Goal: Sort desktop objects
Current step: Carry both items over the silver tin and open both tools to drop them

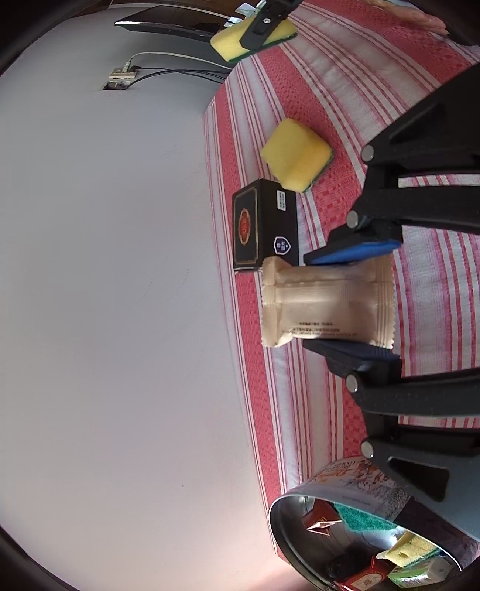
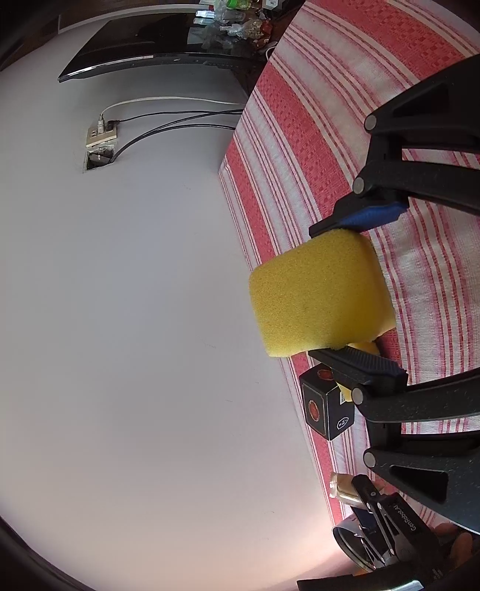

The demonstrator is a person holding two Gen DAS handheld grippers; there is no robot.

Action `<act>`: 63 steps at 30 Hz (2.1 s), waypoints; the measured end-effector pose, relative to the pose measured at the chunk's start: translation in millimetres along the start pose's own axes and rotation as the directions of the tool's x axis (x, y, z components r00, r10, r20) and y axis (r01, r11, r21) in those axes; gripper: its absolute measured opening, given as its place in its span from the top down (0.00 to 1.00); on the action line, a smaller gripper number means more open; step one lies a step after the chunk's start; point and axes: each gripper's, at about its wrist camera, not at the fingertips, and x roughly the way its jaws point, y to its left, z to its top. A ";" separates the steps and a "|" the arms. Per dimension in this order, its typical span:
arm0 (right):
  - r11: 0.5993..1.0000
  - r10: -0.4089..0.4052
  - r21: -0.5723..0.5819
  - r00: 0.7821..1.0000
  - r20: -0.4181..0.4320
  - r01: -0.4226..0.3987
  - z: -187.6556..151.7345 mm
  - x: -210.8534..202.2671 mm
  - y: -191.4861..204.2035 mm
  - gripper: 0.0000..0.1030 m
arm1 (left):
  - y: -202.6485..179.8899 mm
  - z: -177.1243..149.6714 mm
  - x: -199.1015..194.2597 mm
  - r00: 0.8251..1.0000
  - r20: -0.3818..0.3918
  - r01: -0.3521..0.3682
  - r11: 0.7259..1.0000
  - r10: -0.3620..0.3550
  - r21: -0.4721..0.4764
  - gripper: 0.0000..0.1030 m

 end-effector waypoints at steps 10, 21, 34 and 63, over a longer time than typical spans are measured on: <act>0.997 -0.046 -0.067 0.998 0.052 0.050 -1.8 -9.5 15.3 0.43 | 26.0 -9.0 -7.3 0.999 0.021 -0.029 0.999 0.030 -0.015 0.64; 0.989 -0.037 -0.142 0.997 0.071 0.047 -12.0 -21.2 48.8 0.43 | 62.2 -6.9 -32.1 0.996 0.082 -0.019 0.997 0.026 -0.079 0.64; 0.953 0.216 -0.207 0.975 -0.042 -0.220 -31.3 -35.0 162.2 0.42 | 130.2 3.5 -52.8 0.977 0.126 -0.143 0.971 0.169 -0.193 0.64; 0.832 0.467 -0.287 0.878 -0.101 -0.475 -65.3 -18.7 375.8 0.42 | 285.9 -37.0 -56.7 0.851 -0.147 -0.512 0.733 0.504 -0.448 0.64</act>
